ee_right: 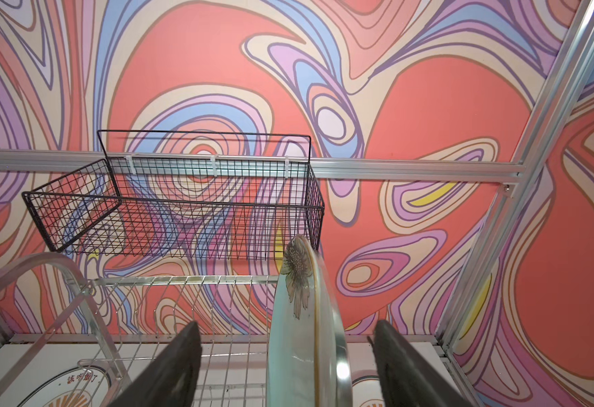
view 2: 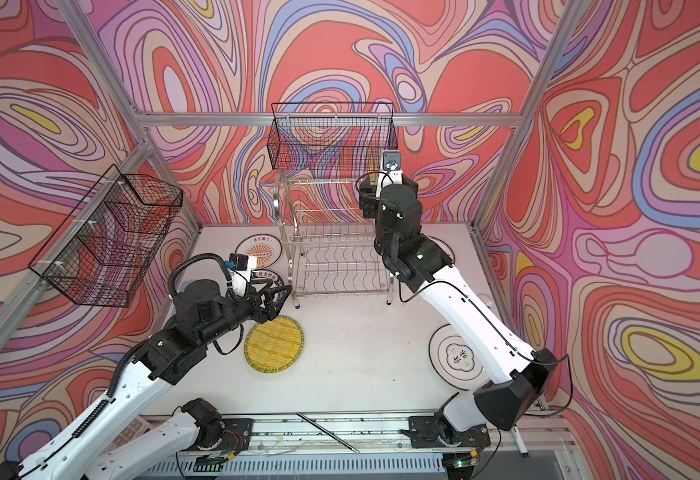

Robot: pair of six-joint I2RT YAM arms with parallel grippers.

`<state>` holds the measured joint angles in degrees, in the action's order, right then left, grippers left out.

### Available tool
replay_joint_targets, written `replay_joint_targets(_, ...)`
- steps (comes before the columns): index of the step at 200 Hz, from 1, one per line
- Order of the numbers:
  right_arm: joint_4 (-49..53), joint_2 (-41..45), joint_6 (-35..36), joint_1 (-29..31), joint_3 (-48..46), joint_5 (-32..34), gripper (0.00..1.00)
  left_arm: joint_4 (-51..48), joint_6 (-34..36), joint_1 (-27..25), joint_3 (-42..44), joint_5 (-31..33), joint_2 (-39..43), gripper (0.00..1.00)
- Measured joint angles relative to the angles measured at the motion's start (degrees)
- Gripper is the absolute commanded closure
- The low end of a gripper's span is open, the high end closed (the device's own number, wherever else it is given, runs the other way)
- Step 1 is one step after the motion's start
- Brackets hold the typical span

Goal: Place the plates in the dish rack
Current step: 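Open the right gripper and draw it back from the standing plate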

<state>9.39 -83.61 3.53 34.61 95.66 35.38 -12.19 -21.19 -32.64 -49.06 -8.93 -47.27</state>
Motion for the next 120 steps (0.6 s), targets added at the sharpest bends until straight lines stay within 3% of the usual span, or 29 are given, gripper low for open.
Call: replay_joint_targets(120,-0.66,4.31,-0.37,-0.02,-9.55,-11.93,0.14,3.91,-0.92,0.0,2.25,-0.28,-1.9,0.27)
